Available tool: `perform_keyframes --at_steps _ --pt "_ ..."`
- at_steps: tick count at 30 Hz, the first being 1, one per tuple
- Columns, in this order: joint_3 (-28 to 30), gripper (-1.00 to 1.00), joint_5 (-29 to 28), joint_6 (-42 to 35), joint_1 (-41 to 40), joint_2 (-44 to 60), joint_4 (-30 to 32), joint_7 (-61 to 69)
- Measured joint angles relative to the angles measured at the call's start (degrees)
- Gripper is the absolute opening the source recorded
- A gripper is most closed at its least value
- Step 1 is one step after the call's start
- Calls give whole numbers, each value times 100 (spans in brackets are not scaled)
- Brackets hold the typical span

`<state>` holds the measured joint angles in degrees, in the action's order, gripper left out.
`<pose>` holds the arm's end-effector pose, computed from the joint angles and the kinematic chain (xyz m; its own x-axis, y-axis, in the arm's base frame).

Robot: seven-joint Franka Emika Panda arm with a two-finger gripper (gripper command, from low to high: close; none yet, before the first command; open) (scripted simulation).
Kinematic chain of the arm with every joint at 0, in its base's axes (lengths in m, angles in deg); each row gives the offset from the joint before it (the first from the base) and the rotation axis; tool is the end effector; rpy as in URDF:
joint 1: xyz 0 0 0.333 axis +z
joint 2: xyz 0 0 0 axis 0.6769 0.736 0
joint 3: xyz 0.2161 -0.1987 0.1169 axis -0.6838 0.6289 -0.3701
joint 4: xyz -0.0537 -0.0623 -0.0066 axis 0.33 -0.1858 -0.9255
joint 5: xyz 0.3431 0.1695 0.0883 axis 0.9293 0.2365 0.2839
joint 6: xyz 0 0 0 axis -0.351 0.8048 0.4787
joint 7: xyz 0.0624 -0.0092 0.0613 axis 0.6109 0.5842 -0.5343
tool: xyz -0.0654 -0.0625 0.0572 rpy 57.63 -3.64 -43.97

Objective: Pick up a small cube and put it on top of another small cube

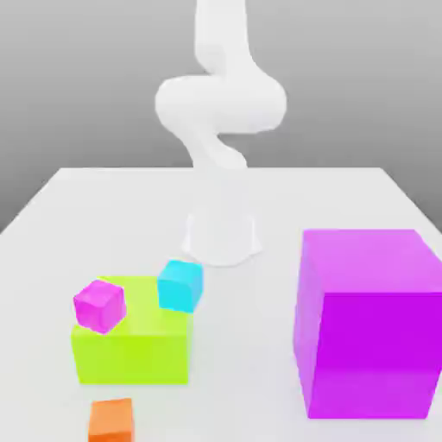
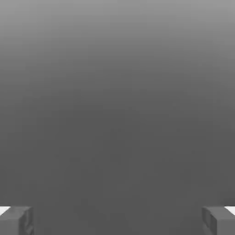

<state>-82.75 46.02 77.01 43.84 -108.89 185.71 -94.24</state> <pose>0.3798 -0.0119 0.6789 0.5370 -0.7090 0.4571 -0.5140 -0.7047 -0.4891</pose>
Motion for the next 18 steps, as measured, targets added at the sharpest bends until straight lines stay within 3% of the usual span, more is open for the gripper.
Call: perform_keyframes --at_steps 16,17,18 --pt "1110 0 981 1003 371 3365 131 1981" --pt "1536 0 995 1067 739 3566 140 2068" --pt "1561 0 1059 1130 722 3774 148 2194"
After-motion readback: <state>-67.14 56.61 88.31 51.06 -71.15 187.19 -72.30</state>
